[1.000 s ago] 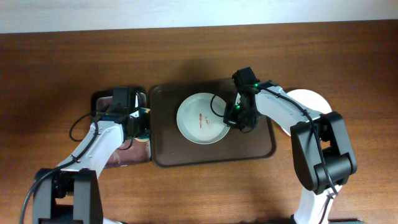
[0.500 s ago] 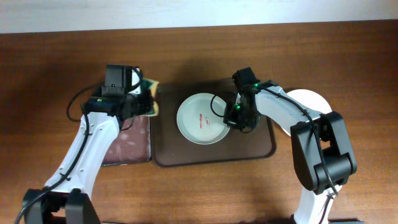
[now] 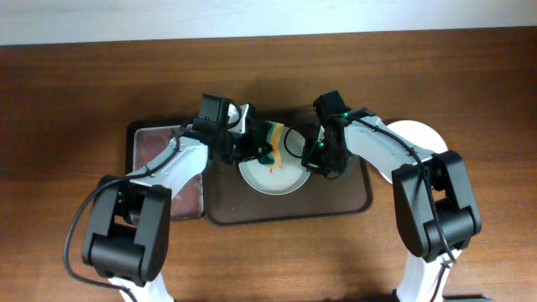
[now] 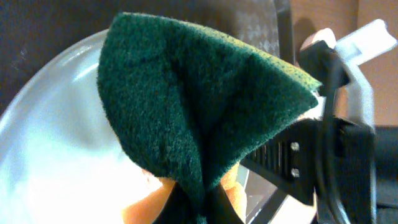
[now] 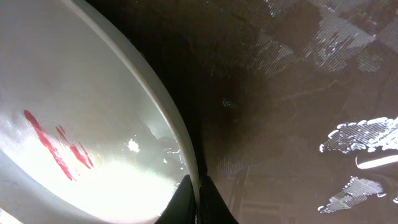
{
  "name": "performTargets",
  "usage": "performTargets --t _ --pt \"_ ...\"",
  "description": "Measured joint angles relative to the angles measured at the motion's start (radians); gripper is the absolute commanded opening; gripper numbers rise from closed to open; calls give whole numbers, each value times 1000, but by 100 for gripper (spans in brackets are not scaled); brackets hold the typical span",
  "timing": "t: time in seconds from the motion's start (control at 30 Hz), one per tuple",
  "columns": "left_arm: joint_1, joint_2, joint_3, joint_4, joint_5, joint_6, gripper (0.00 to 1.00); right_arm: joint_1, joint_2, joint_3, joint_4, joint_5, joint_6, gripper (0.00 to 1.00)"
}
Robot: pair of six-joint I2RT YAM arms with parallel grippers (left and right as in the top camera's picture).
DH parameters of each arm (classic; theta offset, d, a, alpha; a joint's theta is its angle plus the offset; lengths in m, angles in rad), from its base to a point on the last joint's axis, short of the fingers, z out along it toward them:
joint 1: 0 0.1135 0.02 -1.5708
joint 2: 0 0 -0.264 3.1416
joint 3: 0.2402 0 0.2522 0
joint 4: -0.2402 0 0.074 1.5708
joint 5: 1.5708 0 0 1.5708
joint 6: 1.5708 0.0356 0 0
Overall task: Clean dirty plates on tray and stack at the side
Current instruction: 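Scrub the red-marked plate with the sponge while the right gripper holds it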
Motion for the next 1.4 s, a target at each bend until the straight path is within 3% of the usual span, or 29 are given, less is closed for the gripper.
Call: performTargets --t 0.27,0.57,0.6,0.9,1.17,1.4 --pt "-82 89 0 82 -17 -140 0 0 0 0 -1 0 0 4" --pt "-123 29 74 -246 -470 -109 0 9 0 0 -21 -18 3 5" --pt "-120 17 82 -282 -500 -103 0 9 0 0 -26 -18 4 9" --pt "-120 -43 103 -229 -414 -130 0 8 0 0 -37 -11 3 9" --pt "-209 90 111 -149 -371 -179 0 8 0 0 -42 -7 4 9" --pt "-206 73 140 -296 -559 -137 0 9 0 0 -44 -10 3 9"
